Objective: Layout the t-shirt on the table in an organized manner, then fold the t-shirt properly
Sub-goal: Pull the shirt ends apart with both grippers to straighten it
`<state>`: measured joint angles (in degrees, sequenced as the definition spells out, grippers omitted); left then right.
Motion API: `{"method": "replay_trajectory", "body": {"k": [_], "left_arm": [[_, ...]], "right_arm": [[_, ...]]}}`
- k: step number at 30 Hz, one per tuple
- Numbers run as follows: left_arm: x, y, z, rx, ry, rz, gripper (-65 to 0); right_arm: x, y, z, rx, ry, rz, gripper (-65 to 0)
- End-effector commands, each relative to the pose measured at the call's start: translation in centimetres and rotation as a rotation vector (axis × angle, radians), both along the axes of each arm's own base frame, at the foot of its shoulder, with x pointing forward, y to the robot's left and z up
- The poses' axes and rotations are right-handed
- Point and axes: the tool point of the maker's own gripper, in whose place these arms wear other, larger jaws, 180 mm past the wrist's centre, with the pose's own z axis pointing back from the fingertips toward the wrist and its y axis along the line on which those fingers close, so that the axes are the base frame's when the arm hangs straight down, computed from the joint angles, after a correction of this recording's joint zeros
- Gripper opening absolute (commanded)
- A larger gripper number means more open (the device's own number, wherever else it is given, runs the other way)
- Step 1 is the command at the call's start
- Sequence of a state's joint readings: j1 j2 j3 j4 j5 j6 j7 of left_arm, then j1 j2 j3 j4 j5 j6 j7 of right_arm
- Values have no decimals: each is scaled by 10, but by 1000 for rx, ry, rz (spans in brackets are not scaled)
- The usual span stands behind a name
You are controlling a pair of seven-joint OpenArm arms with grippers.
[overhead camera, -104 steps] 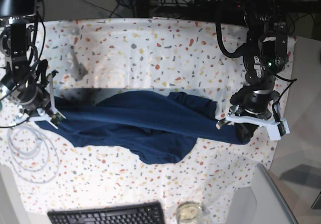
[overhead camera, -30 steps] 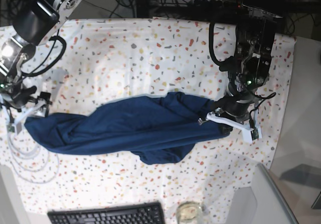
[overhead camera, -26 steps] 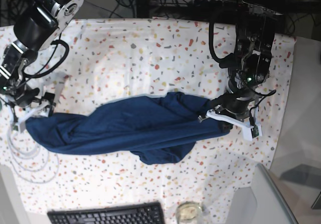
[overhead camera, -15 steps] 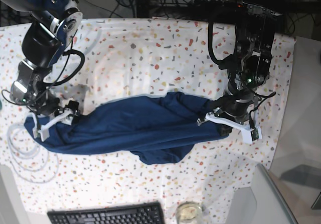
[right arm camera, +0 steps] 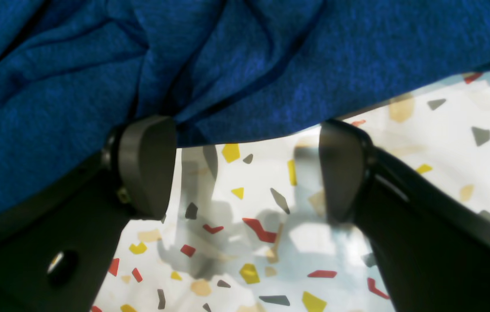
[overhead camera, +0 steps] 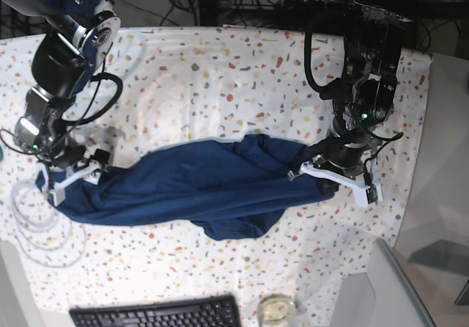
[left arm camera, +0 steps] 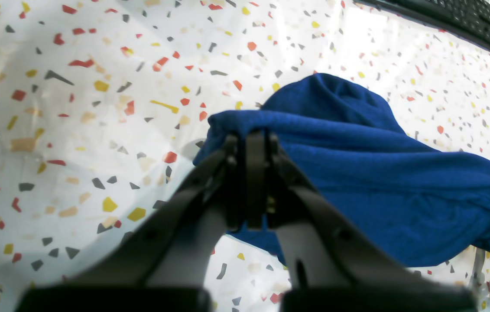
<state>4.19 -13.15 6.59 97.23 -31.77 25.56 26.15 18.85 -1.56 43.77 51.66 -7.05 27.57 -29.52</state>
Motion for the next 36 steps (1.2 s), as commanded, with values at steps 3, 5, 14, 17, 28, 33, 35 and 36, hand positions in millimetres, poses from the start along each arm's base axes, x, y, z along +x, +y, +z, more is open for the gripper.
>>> {"method": "replay_trajectory", "body": {"k": [3, 5, 14, 17, 28, 33, 35, 36], "left_arm": [[7, 3, 13, 14, -50, 6, -650], [7, 3, 13, 14, -50, 6, -650], [7, 4, 13, 17, -48, 6, -650], [6, 5, 8, 19, -36, 9, -650], [8, 5, 11, 18, -44, 9, -650], [6, 6, 9, 20, -39, 8, -650], [6, 6, 9, 20, -39, 8, -650], [6, 6, 9, 20, -39, 8, -650]], "right_arm": [[11, 0, 9, 2, -29, 4, -294], [12, 0, 10, 2, -32, 3, -431], [15, -19, 23, -52, -87, -22, -600], [13, -30, 36, -92, -114, -41, -599], [11, -13, 37, -67, -92, -32, -167], [23, -9, 24, -21, -97, -34, -176], [22, -17, 16, -21, -75, -60, -176], [22, -17, 12, -14, -61, -67, -176]]}}
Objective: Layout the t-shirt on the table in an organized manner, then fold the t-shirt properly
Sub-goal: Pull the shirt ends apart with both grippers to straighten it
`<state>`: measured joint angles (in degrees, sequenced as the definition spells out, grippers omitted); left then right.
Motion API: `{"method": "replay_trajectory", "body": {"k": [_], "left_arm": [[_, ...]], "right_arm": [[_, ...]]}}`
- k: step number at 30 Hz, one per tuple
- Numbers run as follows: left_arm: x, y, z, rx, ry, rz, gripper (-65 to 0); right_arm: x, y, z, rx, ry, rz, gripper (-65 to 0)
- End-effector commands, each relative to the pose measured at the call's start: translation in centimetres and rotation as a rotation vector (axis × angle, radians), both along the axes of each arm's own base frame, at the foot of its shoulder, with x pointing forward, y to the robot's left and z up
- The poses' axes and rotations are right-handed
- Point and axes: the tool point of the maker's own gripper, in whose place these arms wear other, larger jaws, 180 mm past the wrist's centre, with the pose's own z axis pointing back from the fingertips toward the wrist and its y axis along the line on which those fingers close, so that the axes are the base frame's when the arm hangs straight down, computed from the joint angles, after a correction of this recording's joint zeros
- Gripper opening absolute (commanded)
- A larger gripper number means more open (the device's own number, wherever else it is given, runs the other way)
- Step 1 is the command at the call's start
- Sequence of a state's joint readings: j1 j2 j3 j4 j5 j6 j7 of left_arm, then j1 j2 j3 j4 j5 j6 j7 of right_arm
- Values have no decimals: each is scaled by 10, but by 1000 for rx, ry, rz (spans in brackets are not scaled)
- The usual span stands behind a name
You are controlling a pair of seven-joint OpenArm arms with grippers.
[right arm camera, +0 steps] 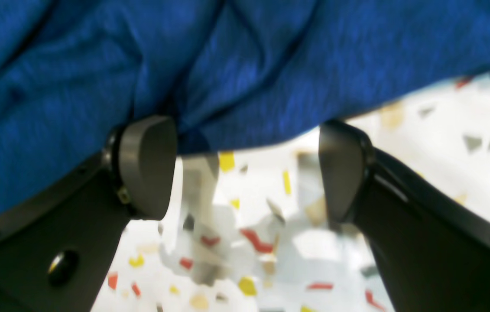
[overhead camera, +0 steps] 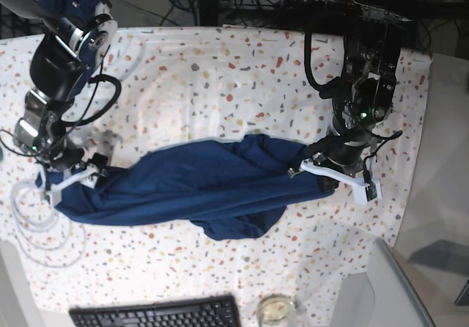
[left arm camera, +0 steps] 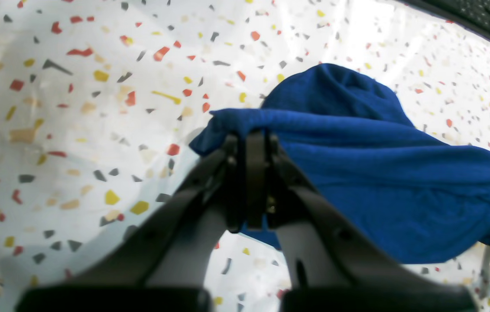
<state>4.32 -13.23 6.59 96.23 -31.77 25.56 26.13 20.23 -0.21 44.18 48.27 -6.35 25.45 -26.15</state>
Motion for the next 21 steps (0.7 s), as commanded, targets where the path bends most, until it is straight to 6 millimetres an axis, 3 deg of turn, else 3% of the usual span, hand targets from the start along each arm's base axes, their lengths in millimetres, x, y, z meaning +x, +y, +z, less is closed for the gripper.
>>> {"method": "replay_trajectory", "body": {"k": [1, 4, 5, 7, 9, 11, 15, 21], "left_arm": [[8, 3, 16, 16, -58, 4, -650], [9, 3, 17, 16, -60, 4, -650], [10, 3, 17, 14, -61, 4, -650], [11, 3, 18, 14, -64, 4, -650], [11, 3, 18, 14, -64, 4, -650], [11, 3, 18, 14, -64, 4, -650], [8, 3, 16, 16, -58, 4, -650], [9, 3, 17, 14, -59, 4, -650]], "right_arm": [[13, -7, 10, -13, -22, -12, -176], [11, -8, 7, -9, -14, -11, -191], [11, -8, 7, -9, -13, -11, -230], [10, -8, 6, -10, -11, -11, -359], [9, -8, 5, -9, -5, -10, -531], [5, -8, 2, -8, 4, -9, -650], [-6, -17, 3, -46, 5, -13, -647], [-15, -36, 21, -113, 16, -2, -648]]}}
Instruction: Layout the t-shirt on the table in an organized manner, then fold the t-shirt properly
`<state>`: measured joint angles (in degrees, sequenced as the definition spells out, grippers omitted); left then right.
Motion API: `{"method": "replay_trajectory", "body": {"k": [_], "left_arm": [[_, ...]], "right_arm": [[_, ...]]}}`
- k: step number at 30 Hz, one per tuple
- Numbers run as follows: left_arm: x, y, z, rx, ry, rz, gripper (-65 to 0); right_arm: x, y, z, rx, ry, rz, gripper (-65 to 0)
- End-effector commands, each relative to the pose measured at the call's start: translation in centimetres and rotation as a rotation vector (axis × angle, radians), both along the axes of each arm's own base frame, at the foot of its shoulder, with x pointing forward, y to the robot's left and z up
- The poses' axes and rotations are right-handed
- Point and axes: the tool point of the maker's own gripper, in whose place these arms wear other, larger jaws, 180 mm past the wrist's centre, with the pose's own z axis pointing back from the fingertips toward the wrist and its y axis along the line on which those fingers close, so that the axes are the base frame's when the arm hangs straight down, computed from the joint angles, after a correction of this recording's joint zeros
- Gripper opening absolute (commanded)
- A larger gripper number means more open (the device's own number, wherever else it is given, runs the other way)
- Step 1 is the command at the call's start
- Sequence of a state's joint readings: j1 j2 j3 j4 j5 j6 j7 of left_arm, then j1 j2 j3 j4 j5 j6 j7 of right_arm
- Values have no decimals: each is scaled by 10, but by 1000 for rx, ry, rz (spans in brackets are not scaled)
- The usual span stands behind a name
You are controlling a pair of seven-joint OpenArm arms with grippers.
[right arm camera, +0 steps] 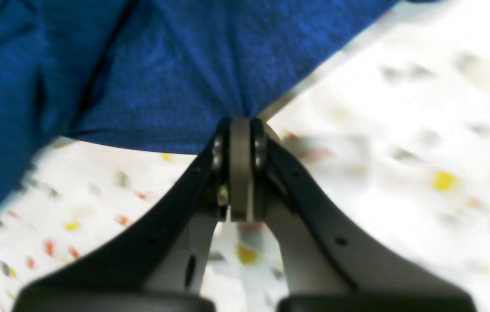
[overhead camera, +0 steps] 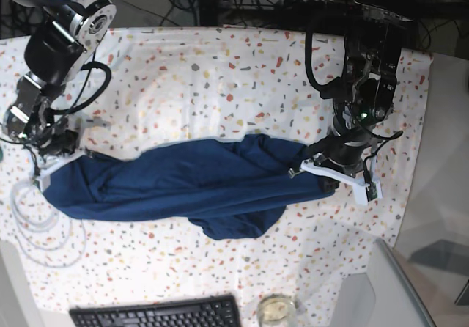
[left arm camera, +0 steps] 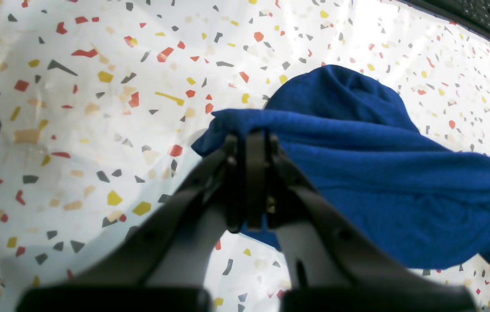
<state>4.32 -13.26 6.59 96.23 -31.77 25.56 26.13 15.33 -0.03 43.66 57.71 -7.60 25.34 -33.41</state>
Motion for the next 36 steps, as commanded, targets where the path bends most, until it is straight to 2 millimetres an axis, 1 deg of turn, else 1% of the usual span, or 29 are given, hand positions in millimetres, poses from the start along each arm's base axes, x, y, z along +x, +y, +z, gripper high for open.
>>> {"method": "replay_trajectory", "body": {"k": [1, 3, 5, 7, 11, 12, 14, 18, 21, 22, 24, 25, 27, 29, 32, 34, 36], "left_arm": [[9, 2, 17, 13, -59, 4, -650], [9, 1, 18, 11, -64, 3, -650], [10, 0, 24, 10, -80, -3, -650], [11, -2, 31, 7, -97, -9, -650], [10, -5, 39, 2, -117, -16, -650], [10, -8, 40, 0, -120, -23, -650], [9, -22, 37, -4, -111, -59, -650], [4, -46, 30, -14, -93, -125, -650], [2, -54, 28, -15, -87, -144, -650], [2, -53, 28, -15, -87, -141, -650], [2, -52, 29, -14, -88, -138, -650], [3, -50, 29, -14, -89, -134, -650], [2, -50, 29, -14, -88, -134, -650], [-2, -50, 25, -14, -76, -132, -650], [-6, -50, 25, -15, -75, -134, -650], [-9, -43, 24, 5, -69, -138, -650], [-11, -42, 25, 11, -72, -143, -650]], "right_arm": [[21, -10, 25, -22, -82, 7, -648], [14, -17, 33, -51, -70, 29, -648], [10, -26, 46, -90, -63, 37, -648], [1, -34, 53, -124, -45, 34, -648], [-10, -48, 73, -192, -28, 34, -648], [-12, -51, 80, -210, -24, 46, -648], [-18, -55, 90, -244, -5, 71, -648], [-26, -65, 113, -301, 20, 63, -648], [-30, -79, 136, -366, 27, 52, -648], [-27, -79, 141, -391, 30, 76, -648], [-21, -76, 145, -446, 48, 152, -648], [-16, -69, 141, -454, 61, 195, -648], [-15, -59, 127, -442, 101, 246, -648], [-17, -55, 116, -422, 127, 262, -648], [-20, -51, 103, -398, 161, 279, -648], [-23, -49, 94, -381, 179, 284, -648], [-22, -49, 95, -381, 177, 284, -648]]}}
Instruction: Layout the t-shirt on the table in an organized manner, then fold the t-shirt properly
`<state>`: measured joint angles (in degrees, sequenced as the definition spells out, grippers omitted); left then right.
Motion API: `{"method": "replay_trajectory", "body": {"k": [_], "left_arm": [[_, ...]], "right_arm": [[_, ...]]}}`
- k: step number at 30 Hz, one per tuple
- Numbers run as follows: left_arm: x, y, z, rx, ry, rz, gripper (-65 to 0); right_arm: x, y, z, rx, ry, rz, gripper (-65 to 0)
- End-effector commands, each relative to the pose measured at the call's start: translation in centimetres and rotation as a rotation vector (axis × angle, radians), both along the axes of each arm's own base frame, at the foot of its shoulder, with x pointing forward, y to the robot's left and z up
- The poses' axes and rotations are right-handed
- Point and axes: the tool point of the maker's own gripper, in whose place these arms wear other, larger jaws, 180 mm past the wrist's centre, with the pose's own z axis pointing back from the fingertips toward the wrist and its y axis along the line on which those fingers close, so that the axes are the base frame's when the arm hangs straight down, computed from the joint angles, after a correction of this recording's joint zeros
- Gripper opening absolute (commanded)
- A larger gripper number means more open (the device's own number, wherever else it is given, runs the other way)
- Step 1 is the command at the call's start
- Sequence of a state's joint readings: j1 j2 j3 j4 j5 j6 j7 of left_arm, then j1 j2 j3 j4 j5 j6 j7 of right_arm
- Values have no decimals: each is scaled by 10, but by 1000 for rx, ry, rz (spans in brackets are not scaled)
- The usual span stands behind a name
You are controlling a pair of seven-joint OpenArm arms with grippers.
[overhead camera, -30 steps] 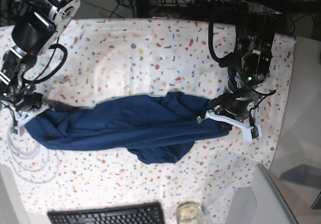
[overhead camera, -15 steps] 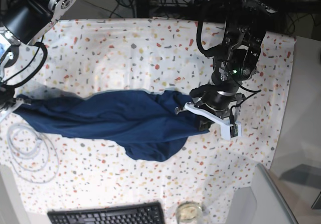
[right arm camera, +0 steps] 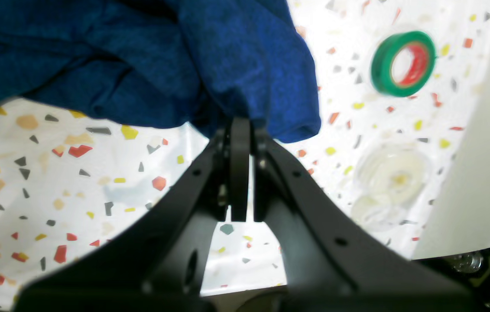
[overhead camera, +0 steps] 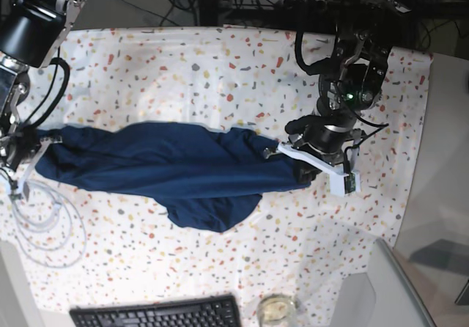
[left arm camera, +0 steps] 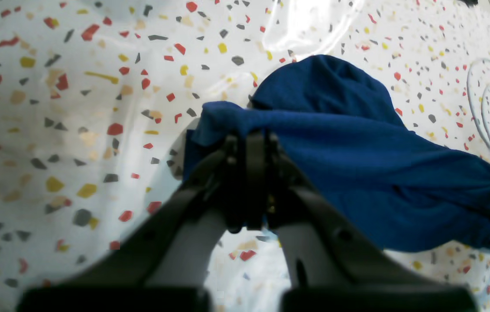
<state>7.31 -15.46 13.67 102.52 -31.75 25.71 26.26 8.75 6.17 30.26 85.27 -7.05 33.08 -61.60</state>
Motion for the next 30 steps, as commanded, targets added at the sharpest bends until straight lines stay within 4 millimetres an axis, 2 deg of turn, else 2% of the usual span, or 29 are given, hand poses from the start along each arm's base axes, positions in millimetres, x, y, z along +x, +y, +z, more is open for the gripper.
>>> {"method": "replay_trajectory", "body": {"k": [1, 5, 13, 18, 20, 28, 30], "left_arm": [[5, 2, 15, 9, -56, 4, -650], [1, 8, 16, 29, -58, -3, -650], [-1, 9, 14, 30, -52, -2, -650], [-1, 9, 14, 30, -52, -2, -650], [-2, 9, 13, 30, -50, -2, -650], [-2, 14, 13, 51, -49, -6, -650], [-2, 13, 19, 50, -63, -12, -650]], "right_arm": [[14, -5, 18, -19, -61, 2, -648], [17, -8, 33, -48, -98, 2, -648], [12, -8, 30, -53, -88, 6, -648], [19, -9, 36, -66, -100, 18, -647], [24, -3, 37, -83, -94, 60, -647], [24, -1, 36, -89, -71, 74, -647], [32, -1, 44, -90, -93, 72, -647]]}}
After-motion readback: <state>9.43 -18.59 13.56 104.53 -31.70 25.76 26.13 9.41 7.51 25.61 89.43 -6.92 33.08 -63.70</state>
